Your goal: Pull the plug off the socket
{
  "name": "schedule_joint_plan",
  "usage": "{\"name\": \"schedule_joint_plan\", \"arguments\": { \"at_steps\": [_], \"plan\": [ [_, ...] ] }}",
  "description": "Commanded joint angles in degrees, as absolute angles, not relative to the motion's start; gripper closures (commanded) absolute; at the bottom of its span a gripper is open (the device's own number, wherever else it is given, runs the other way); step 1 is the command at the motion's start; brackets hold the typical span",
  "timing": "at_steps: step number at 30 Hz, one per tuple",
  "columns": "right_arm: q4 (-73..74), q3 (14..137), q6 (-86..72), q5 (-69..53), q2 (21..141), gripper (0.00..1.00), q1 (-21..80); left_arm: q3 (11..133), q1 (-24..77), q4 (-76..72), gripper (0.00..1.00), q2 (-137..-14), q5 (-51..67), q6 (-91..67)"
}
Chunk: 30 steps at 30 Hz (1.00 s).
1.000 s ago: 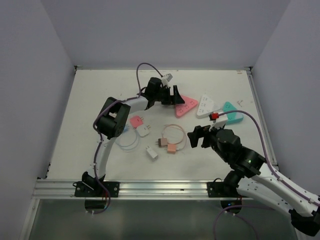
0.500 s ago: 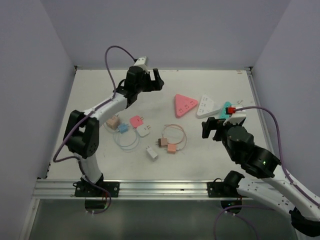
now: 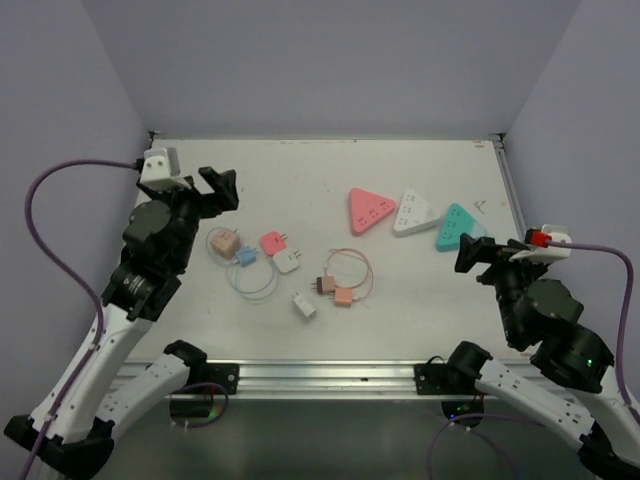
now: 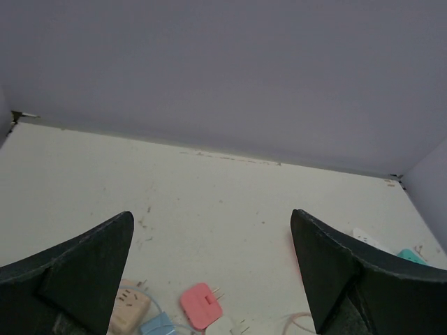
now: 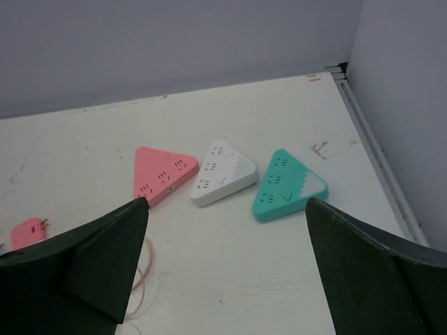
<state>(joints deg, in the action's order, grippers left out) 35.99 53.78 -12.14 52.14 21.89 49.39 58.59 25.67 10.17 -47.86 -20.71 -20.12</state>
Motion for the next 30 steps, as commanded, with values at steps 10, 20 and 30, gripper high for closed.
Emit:
{"name": "schedule_joint_plan", "arguments": {
  "at_steps": [10, 20, 30],
  "plan": [
    [35.9, 54.9, -5.3, 53.0, 9.5, 0.01, 49.4, 49.8, 25.9, 30.8, 0.03, -19.0, -38.8, -19.1],
    [34.9, 54.6, -4.8, 50.1, 10.2, 0.01, 49.3, 50.1, 25.9, 34.4, 0.03, -13.1, -42.0, -21.6],
    [34.6, 57.1, -4.8, 48.8, 14.0, 0.01, 49.3, 48.5, 25.9, 33.7, 0.04, -6.7, -43.4, -22.8]
  ]
}}
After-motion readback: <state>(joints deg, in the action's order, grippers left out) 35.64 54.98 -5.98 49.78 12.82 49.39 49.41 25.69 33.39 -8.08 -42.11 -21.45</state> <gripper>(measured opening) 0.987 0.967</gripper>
